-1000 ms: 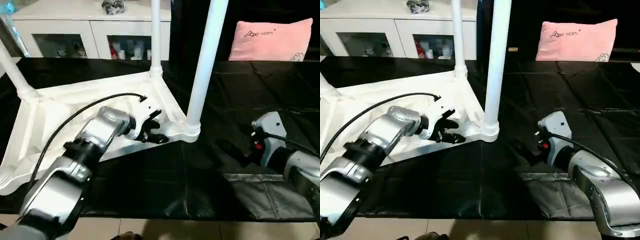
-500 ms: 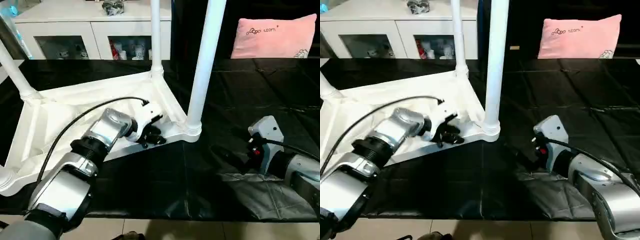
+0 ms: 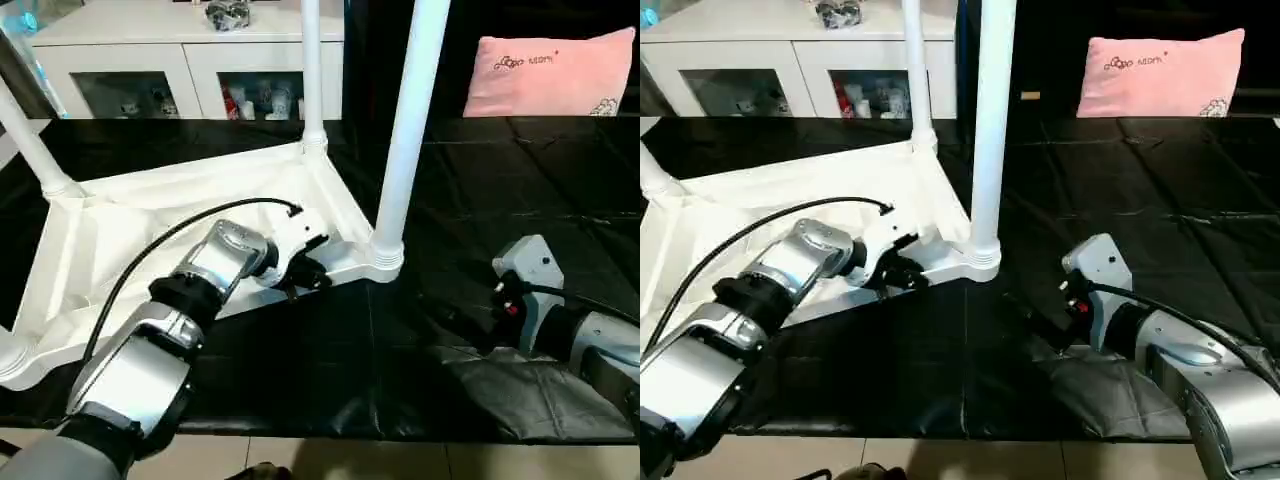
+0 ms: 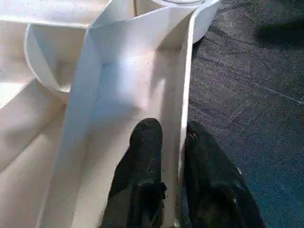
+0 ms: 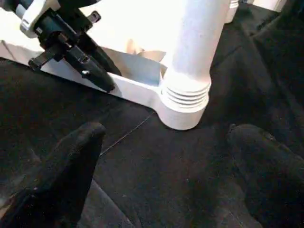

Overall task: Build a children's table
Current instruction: Rotate leg to tighten

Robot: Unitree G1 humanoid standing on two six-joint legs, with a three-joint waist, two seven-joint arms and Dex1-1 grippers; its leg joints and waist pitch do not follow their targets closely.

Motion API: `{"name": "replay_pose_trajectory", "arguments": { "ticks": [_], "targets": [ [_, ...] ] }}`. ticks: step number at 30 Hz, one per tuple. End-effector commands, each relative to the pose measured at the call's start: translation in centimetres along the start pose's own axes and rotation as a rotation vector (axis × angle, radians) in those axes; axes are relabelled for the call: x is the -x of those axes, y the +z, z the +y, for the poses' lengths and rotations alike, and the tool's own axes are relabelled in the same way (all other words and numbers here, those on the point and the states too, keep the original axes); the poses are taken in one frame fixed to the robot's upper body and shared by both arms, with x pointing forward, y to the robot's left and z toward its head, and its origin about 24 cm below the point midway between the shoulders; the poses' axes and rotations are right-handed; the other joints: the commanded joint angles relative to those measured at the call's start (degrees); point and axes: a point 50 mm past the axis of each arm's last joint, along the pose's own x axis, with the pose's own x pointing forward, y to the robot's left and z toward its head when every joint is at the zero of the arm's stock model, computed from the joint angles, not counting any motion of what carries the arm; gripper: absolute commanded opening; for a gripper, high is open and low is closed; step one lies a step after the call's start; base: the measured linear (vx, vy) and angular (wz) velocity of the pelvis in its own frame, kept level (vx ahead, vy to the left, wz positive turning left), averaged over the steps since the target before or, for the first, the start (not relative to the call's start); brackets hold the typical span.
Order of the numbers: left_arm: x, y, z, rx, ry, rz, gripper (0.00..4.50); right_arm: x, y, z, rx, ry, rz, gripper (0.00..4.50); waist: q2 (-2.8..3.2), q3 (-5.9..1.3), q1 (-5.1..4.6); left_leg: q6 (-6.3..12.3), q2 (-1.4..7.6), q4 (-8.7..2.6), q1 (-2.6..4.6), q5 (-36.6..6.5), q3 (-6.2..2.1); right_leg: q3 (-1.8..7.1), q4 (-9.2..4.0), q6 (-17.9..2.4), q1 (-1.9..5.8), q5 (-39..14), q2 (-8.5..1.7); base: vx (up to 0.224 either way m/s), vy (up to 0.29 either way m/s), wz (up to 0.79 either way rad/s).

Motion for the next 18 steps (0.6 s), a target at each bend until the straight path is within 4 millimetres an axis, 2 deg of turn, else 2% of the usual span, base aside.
{"name": "replay_pose_trajectory", "arguments": {
  "ticks": [1, 3, 4, 7, 12, 13, 15, 18],
  "targets": [
    [0.4, 0.6, 0.4, -0.020, 0.007, -0.012, 0.49, 0.0, 0.1, 0.3, 0.020, 0.019, -0.001, 4.50, -0.76, -3.38, 0.21, 0.91, 3.83, -4.50, 2.46, -15.02, -1.71, 1.20, -4.80, -15.83, 1.13, -3.67, -3.45, 0.000, 0.000, 0.00],
    [0.4, 0.7, 0.3, -0.033, -0.011, -0.025, 0.46, 0.0, 0.1, 0.3, 0.023, 0.022, -0.001, 4.50, -0.83, -3.33, 0.22, 1.16, 3.79, -4.51, 2.40, -14.90, -1.70, 1.19, -4.86, -15.91, 1.14, -3.67, -3.44, 0.000, 0.000, 0.00],
    [0.4, 0.6, 0.2, -0.035, -0.025, -0.029, 0.20, 0.0, 0.1, 0.3, 0.024, 0.023, -0.001, 4.50, -0.83, -3.31, 0.20, 1.14, 3.81, -4.53, 2.41, -15.11, -1.68, 1.20, -4.87, -15.90, 1.13, -3.94, -3.45, 0.000, 0.000, 0.00],
    [0.6, 0.4, -0.2, -0.087, -0.083, -0.041, 0.05, -0.1, 0.1, 0.3, 0.025, 0.029, -0.001, 4.50, -0.84, -3.34, 0.20, 1.10, 3.87, -4.64, 2.42, -15.23, -1.71, 1.22, -4.91, -15.70, 1.13, -4.47, -3.45, 0.000, 0.000, 0.00],
    [1.3, -0.9, -0.6, -0.167, -0.179, -0.014, 0.02, -0.1, -0.1, 0.4, 0.025, 0.040, 0.004, 4.50, -0.84, -3.59, 0.23, 2.30, 3.95, -4.49, 2.36, -12.50, -1.64, 1.13, -4.44, -16.34, 1.27, 0.51, -3.46, 0.000, 0.000, 0.00],
    [1.5, -1.4, -0.6, -0.173, -0.193, -0.002, 0.02, -0.1, -0.1, 0.5, 0.025, 0.042, 0.005, 4.50, -1.04, -3.60, 0.23, 2.95, 3.87, -4.41, 2.36, -11.83, -1.48, 1.08, -4.42, -16.56, 1.23, 1.34, -3.40, 0.000, 0.000, 0.00],
    [2.0, -2.0, -0.5, -0.186, -0.202, 0.012, 0.02, -0.2, -0.2, 0.6, 0.025, 0.047, 0.007, 4.50, -0.96, -3.53, 0.34, 3.01, 4.03, -4.50, 2.42, -12.35, -1.50, 1.09, -4.45, -16.60, 1.19, 0.22, -3.54, 0.000, 0.000, 0.00],
    [2.3, -2.5, -0.5, -0.188, -0.220, 0.027, 0.02, -0.3, -0.2, 0.7, 0.025, 0.053, 0.008, 4.50, -0.69, -3.42, 0.41, 1.97, 4.14, -4.72, 2.73, -14.09, -1.48, 1.09, -4.55, -16.51, 0.93, -2.20, -3.41, 0.000, 0.000, 0.00]
  ]
}}
